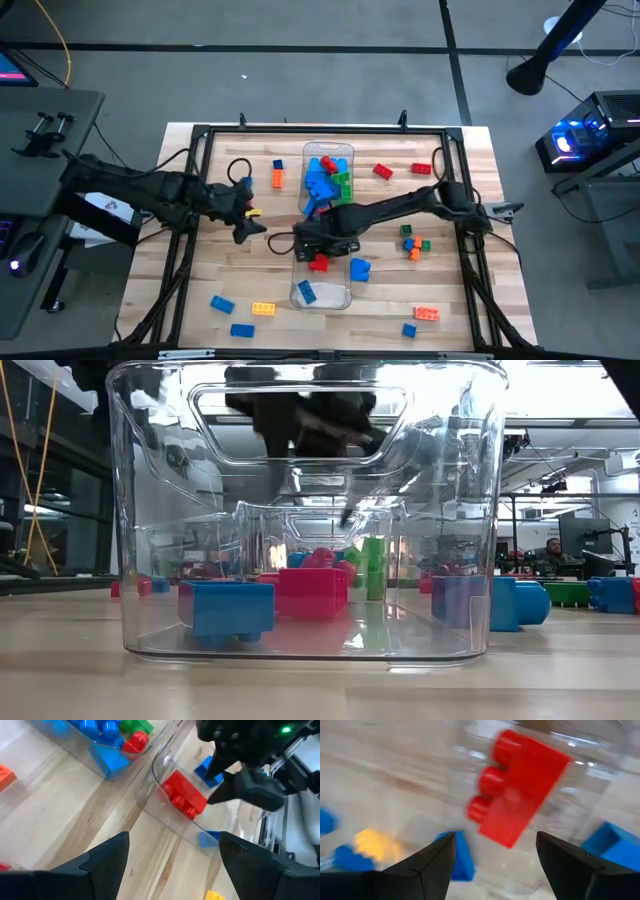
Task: Sort blocks by size
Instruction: Put the large red game piece in the top transparent bin
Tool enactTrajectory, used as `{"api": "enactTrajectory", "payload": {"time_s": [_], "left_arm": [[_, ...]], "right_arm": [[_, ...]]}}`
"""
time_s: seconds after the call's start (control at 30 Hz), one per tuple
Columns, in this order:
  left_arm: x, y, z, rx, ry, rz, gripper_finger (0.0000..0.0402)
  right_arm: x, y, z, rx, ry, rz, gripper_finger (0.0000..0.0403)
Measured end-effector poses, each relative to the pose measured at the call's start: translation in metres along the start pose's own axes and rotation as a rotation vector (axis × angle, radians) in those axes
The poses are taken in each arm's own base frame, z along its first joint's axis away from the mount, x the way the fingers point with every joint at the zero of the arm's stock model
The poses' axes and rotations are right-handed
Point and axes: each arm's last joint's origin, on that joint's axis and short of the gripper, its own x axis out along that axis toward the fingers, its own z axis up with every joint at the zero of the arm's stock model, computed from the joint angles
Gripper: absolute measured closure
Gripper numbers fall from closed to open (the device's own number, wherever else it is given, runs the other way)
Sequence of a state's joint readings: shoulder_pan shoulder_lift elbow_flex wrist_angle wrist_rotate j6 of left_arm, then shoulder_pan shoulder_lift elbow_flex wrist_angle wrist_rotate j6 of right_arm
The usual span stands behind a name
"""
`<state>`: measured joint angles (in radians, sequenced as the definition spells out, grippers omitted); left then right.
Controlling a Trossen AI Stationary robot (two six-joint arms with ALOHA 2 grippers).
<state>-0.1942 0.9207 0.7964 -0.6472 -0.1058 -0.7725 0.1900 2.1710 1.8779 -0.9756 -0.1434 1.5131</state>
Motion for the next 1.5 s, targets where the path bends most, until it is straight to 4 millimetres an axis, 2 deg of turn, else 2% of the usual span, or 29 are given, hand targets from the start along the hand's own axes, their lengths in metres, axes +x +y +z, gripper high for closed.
{"api": "enactTrajectory", "payload": {"time_s": [0.23, 0.47, 0.73, 0.97, 1.2, 1.33, 1.5], "left_arm": [[0.008, 0.005, -0.01, 0.05, 0.031, 0.017, 0.0108], [0.021, 0.016, -0.022, 0.054, 0.061, 0.048, 0.0108], [0.038, 0.027, -0.037, 0.008, 0.062, 0.051, 0.0108], [0.05, 0.038, -0.049, -0.015, 0.077, 0.072, 0.0108], [0.071, 0.043, -0.058, -0.047, 0.072, 0.067, 0.0108], [0.082, 0.04, -0.064, -0.041, 0.166, 0.04, 0.0108], [0.077, 0.037, -0.075, -0.076, 0.258, 0.018, 0.0108]], "right_arm": [[0.024, 0.0, -0.001, 0.085, 0.013, -0.058, 0.0135], [0.026, -0.003, 0.005, 0.12, -0.054, -0.08, 0.0135], [0.046, -0.011, 0.012, 0.144, -0.032, -0.05, 0.0135], [0.044, -0.003, 0.013, 0.111, -0.046, 0.028, 0.0135], [0.041, 0.01, 0.018, 0.054, -0.051, 0.155, 0.0135], [0.041, 0.008, 0.023, 0.056, -0.058, 0.145, 0.0135], [0.041, 0.008, 0.024, 0.03, -0.064, 0.142, 0.0135]]}}
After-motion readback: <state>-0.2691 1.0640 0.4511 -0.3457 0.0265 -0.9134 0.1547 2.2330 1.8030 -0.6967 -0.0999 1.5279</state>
